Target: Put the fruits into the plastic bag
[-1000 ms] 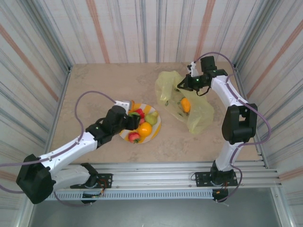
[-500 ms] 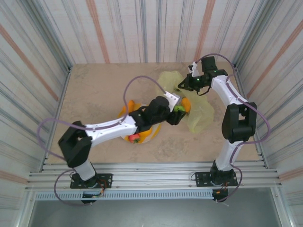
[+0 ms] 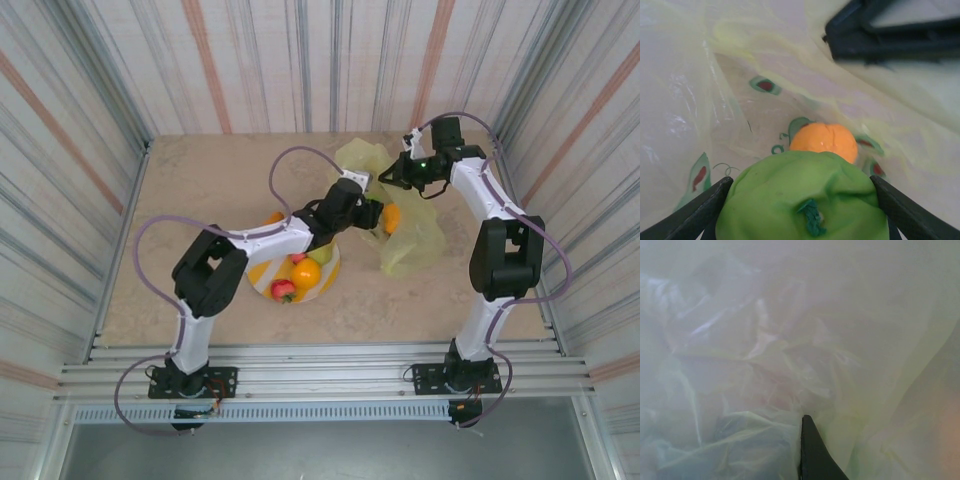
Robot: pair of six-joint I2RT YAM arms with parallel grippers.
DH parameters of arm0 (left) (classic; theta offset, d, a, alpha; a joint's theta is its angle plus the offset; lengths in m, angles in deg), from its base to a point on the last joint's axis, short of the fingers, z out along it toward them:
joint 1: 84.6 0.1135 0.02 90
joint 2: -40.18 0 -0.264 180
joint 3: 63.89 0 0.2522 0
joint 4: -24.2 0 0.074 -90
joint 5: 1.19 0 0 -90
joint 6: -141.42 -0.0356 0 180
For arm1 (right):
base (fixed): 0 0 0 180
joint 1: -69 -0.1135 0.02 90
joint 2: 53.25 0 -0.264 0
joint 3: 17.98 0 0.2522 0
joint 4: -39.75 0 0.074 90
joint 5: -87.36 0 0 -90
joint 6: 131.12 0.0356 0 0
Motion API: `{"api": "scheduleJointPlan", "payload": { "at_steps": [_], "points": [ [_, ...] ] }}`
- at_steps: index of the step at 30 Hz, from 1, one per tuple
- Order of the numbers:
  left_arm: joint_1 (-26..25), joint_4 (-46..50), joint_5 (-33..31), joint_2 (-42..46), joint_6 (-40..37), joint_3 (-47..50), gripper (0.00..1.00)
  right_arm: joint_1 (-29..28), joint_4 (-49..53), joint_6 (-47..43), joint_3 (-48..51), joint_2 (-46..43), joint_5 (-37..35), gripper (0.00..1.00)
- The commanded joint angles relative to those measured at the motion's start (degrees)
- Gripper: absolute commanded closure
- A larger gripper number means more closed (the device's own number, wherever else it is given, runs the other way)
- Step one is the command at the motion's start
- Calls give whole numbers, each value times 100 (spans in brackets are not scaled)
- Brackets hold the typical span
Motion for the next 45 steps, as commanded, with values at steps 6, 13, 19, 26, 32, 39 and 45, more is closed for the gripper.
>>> {"api": "scheduleJointPlan", "payload": {
  "at_steps": [6, 13, 19, 26, 32, 39, 45],
  "points": [
    [-100, -274, -1115, -828, 540, -974, 38, 25, -59, 211, -233, 171, 292, 100],
    [-99, -245, -1721, -1339, 640, -1498, 34, 31, -24, 237, -382, 236, 364, 100],
    [-101, -214, -1346, -1634, 516, -1834, 24, 55, -24, 255, -454, 297, 405, 100],
    [-57, -223, -972, -1348, 247, -1552, 13, 96, -33, 253, -433, 343, 433, 100],
    [-30, -182, -260, -764, 194, -1005, 12, 155, -33, 229, -378, 354, 402, 100],
    [-39, -455, 1059, 421, 224, 474, 14, 233, -29, 220, -375, 415, 378, 100],
    [-29, -640, 1546, 1327, -182, 1603, 16, 248, -24, 207, -402, 457, 368, 100]
  ]
}}
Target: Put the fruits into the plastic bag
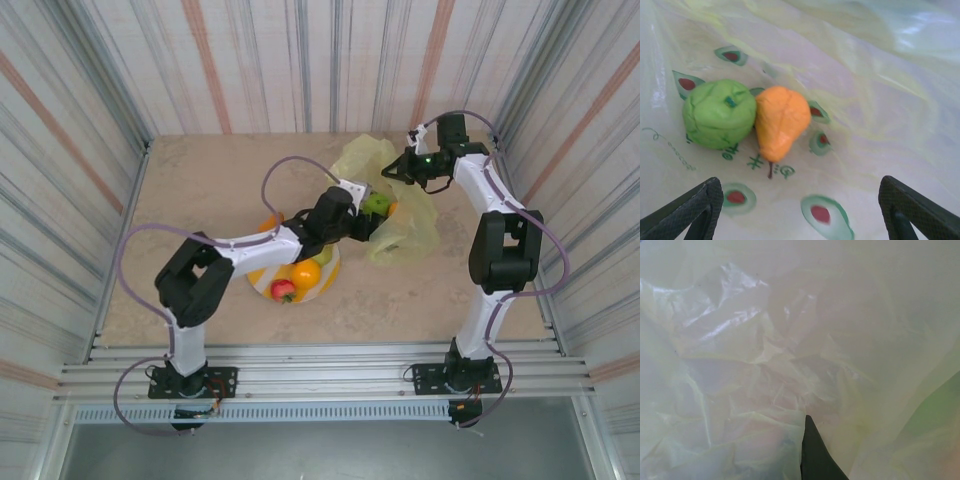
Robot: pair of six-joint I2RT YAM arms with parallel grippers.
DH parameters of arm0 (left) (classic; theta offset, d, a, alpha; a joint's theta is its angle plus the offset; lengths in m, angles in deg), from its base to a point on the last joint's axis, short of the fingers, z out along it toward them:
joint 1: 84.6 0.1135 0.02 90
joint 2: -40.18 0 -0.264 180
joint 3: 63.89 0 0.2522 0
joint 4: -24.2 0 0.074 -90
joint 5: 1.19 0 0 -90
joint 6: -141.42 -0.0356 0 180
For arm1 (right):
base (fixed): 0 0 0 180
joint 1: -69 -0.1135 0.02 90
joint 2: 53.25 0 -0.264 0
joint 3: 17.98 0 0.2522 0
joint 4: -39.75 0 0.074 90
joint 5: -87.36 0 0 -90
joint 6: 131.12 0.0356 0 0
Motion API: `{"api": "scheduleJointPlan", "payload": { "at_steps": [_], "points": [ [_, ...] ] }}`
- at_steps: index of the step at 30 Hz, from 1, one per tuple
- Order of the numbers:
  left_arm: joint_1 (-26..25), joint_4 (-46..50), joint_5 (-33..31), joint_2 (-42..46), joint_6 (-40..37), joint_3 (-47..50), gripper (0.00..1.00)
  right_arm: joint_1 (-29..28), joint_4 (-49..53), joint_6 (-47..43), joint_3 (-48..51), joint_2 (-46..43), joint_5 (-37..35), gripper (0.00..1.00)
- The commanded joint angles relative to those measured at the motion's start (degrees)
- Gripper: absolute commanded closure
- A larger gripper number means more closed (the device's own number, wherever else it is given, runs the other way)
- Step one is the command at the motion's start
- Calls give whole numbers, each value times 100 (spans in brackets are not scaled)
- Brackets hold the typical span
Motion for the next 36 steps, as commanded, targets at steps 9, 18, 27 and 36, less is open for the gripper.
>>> {"api": "scheduleJointPlan", "payload": {
  "at_steps": [9, 18, 27, 36],
  "points": [
    [672, -541, 298, 1226, -125, 1597, 19, 44, 64, 76, -124, 108, 72, 100],
    [1347, -65, 313, 877, -51, 1073, 18, 65, 72, 63, -124, 117, 94, 100],
    [1692, -119, 667, -292, 114, 181, 26, 88, 81, 54, -146, 100, 109, 100],
    [1671, -265, 1563, -1220, 646, -718, 42, 112, 99, 63, -202, 150, 122, 100]
  ]
}}
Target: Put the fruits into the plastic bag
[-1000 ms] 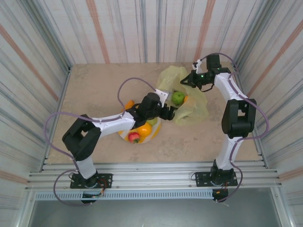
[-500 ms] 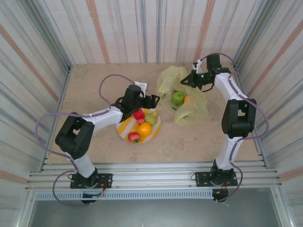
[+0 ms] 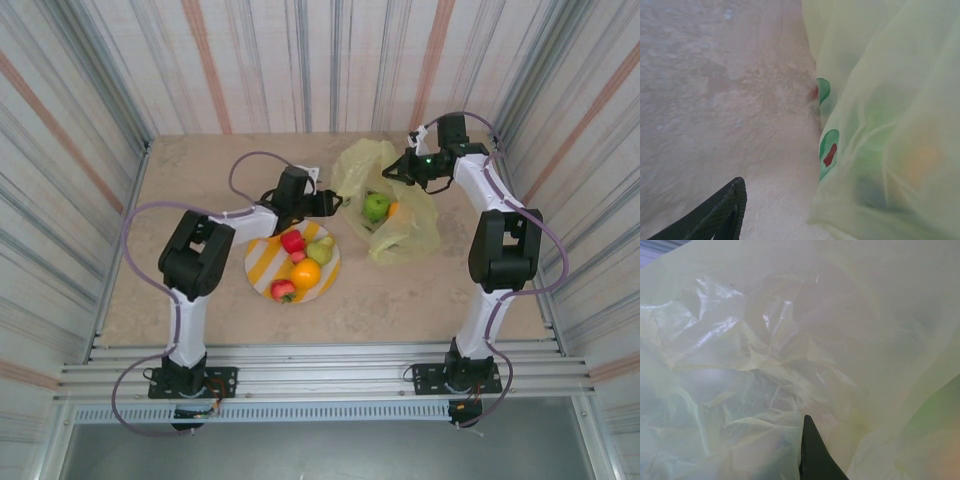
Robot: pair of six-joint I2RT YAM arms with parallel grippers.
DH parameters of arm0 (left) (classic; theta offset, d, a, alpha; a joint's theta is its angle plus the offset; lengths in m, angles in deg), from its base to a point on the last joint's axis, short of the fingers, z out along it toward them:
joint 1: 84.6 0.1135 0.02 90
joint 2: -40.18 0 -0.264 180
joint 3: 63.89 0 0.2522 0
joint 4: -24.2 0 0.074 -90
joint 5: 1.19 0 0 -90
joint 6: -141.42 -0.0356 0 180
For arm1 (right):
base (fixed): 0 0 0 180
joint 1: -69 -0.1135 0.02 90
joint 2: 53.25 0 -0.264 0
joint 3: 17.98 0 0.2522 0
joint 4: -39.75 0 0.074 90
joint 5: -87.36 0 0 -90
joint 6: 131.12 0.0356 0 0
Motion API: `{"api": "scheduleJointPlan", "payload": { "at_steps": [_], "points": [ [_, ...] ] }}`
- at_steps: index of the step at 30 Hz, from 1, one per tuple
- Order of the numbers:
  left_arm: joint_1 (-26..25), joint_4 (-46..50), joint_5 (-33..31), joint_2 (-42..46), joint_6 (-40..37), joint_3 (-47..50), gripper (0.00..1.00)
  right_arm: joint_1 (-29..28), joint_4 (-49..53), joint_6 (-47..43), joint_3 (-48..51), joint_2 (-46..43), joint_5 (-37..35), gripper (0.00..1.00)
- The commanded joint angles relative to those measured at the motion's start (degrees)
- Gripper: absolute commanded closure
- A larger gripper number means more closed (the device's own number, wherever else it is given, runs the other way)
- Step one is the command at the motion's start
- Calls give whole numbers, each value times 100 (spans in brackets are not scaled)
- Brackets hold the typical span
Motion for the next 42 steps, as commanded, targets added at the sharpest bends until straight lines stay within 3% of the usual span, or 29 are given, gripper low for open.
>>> {"api": "scheduleJointPlan", "payload": {
  "at_steps": [1, 7, 10, 17, 25, 37, 42],
  "points": [
    [-51, -145, 449, -263, 319, -332, 45, 67, 94, 61, -192, 95, 109, 100],
    [-117, -4, 835, -261, 440, -637, 86, 124, 116, 57, -222, 52, 53, 100],
    [-175, 60, 1095, 211, 559, -500, 100, 178, 477, -160, -363, -79, -240, 100],
    [-394, 707, 1479, 1437, 694, -242, 100, 182, 1432, -837, -493, -878, -1612, 100],
    [-531, 1059, 1701, 1955, 893, -42, 100, 183, 2154, -1203, -806, -1468, -2664, 100],
    [-275, 1156, 1620, 2039, 871, 583, 100, 28, 2011, -1152, -693, -1422, -2344, 100],
    [-158, 1257, 1458, 2244, 692, 810, 88, -40, 1431, -939, -266, -1275, -1703, 100]
  ]
}}
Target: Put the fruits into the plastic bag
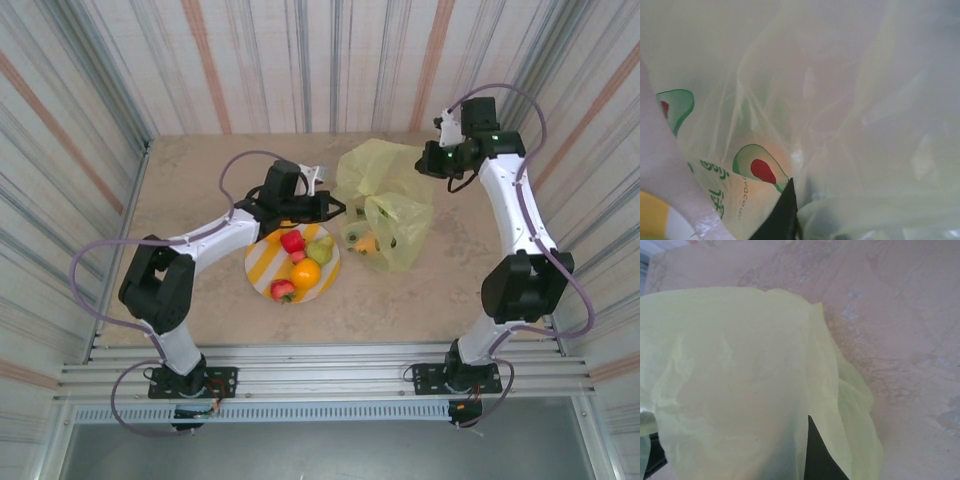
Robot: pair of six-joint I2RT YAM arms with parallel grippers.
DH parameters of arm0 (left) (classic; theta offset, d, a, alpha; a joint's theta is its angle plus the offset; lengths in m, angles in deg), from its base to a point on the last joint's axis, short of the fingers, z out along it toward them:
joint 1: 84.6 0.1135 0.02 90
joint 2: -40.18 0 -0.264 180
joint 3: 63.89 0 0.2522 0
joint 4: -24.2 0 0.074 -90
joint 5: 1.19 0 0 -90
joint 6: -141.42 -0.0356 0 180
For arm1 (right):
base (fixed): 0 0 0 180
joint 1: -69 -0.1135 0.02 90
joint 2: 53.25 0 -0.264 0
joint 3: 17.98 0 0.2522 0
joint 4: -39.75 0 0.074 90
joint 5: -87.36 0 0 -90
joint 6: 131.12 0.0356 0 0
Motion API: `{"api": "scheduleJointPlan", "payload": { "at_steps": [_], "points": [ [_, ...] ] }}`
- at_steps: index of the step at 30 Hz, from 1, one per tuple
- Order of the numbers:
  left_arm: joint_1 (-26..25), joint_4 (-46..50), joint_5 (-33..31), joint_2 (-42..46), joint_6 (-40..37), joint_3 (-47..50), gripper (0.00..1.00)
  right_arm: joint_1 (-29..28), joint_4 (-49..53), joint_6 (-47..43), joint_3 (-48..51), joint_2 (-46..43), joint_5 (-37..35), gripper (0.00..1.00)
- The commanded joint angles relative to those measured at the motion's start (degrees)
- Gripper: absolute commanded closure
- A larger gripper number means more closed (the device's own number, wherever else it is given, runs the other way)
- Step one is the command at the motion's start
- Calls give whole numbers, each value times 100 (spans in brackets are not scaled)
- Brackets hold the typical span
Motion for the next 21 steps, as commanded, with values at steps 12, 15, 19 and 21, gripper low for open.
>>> {"api": "scheduleJointPlan", "payload": {
  "at_steps": [12, 15, 19, 21],
  "points": [
    [157, 720, -1132, 1562, -853, 948, 45, -130, -821, 233, 405, 397, 1203, 100],
    [145, 862, -1389, 2067, -928, 1346, 35, -141, -881, 226, 400, 447, 1326, 100],
    [-41, 1597, -2097, 2782, -1235, 1819, 26, -139, -863, 198, 372, 482, 1316, 100],
    [-244, 2076, -2594, 3110, -1478, 2000, 21, -138, -863, 175, 377, 483, 1317, 100]
  ]
}}
